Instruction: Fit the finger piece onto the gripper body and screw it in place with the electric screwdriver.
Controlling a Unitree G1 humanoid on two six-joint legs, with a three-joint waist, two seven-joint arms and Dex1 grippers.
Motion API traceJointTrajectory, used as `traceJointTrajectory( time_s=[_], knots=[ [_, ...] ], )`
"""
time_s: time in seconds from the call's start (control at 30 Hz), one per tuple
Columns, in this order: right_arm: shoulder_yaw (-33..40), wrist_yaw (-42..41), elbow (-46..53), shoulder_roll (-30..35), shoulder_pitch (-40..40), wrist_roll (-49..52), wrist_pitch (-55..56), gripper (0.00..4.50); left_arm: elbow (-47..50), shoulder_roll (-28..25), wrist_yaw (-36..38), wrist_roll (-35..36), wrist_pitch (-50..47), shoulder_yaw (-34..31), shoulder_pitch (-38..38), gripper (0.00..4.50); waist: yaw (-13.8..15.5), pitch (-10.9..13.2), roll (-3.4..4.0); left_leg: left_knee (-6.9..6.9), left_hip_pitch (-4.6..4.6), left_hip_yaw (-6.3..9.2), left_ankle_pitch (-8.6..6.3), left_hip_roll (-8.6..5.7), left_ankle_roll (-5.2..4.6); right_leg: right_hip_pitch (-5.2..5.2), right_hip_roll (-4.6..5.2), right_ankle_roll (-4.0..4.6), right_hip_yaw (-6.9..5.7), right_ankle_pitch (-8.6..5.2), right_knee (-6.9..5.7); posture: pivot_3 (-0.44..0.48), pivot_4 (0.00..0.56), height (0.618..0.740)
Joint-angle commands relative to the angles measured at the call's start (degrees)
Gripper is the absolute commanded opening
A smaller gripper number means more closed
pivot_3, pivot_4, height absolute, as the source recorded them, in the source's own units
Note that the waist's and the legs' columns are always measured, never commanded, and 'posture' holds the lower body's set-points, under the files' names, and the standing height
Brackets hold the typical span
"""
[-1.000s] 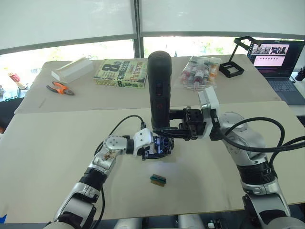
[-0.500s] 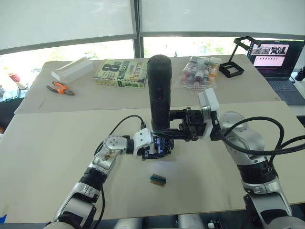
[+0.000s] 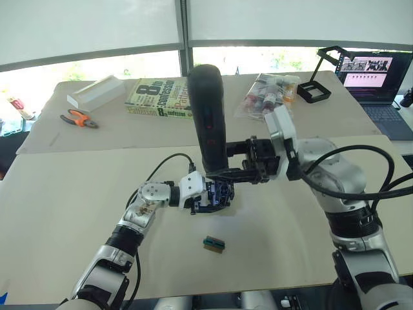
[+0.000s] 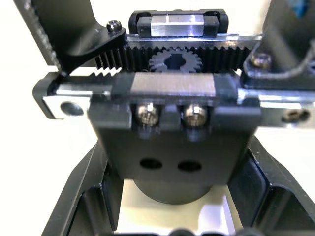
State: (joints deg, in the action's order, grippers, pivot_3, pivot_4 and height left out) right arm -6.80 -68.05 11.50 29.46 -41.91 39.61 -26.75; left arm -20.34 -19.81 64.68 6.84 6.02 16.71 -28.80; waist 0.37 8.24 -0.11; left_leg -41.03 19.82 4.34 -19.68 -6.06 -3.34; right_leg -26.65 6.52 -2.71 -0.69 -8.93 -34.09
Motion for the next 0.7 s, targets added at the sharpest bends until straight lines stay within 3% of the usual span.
traceJointTrajectory(
  time_s=[0.03, 0.37, 0.5, 0.53, 0.7],
  knots=[
    [4.7, 0.0, 3.7, -0.5, -3.2, 4.0, 0.5, 1.89, -0.5, -0.4, -0.4, -0.2, 1.0, -0.9, -0.7, 2.35, -0.1, 0.0, 0.00, -0.01, 0.04, 0.00, 0.00, -0.01, 0.00, -0.04, 0.00, 0.00, -0.02, 0.00, 0.00, 0.000, 0.150, 0.740],
    [7.7, 3.8, 4.7, -0.9, -5.6, 9.8, -6.0, 1.89, -1.2, -0.8, -1.1, -0.3, -2.4, -1.2, -1.7, 2.35, -0.3, 0.0, 0.00, -0.02, 0.05, 0.00, 0.00, 0.00, 0.00, -0.03, 0.01, 0.00, -0.01, 0.00, 0.00, 0.000, 0.150, 0.740],
    [8.5, 4.4, 4.6, -1.6, -6.5, 11.6, -6.8, 1.89, 1.5, -3.5, 1.1, 1.3, -3.1, -2.6, -1.6, 4.27, -0.4, 0.0, 0.00, -0.02, 0.05, 0.00, 0.00, 0.01, 0.00, -0.05, 0.00, 0.01, -0.01, 0.00, 0.00, 0.000, 0.150, 0.740],
    [8.5, 4.0, 4.4, -1.7, -6.7, 11.6, -6.3, 1.89, 2.7, -4.6, 1.8, 2.0, -3.6, -3.1, -1.6, 4.50, -0.6, 0.0, 0.00, 0.02, 0.06, 0.00, 0.00, 0.01, 0.00, -0.09, -0.01, 0.00, -0.02, 0.00, -0.01, 0.000, 0.150, 0.740],
    [9.4, 3.0, 4.3, -2.6, -7.8, 14.4, -7.2, 1.89, 13.4, -12.0, 6.9, 8.2, -10.5, -7.2, 0.1, 4.50, -1.4, 0.0, 0.02, -0.03, 0.43, 0.00, 0.01, 0.00, 0.00, -0.44, 0.01, 0.01, -0.01, 0.01, -0.27, 0.000, 0.150, 0.740]
  ],
)
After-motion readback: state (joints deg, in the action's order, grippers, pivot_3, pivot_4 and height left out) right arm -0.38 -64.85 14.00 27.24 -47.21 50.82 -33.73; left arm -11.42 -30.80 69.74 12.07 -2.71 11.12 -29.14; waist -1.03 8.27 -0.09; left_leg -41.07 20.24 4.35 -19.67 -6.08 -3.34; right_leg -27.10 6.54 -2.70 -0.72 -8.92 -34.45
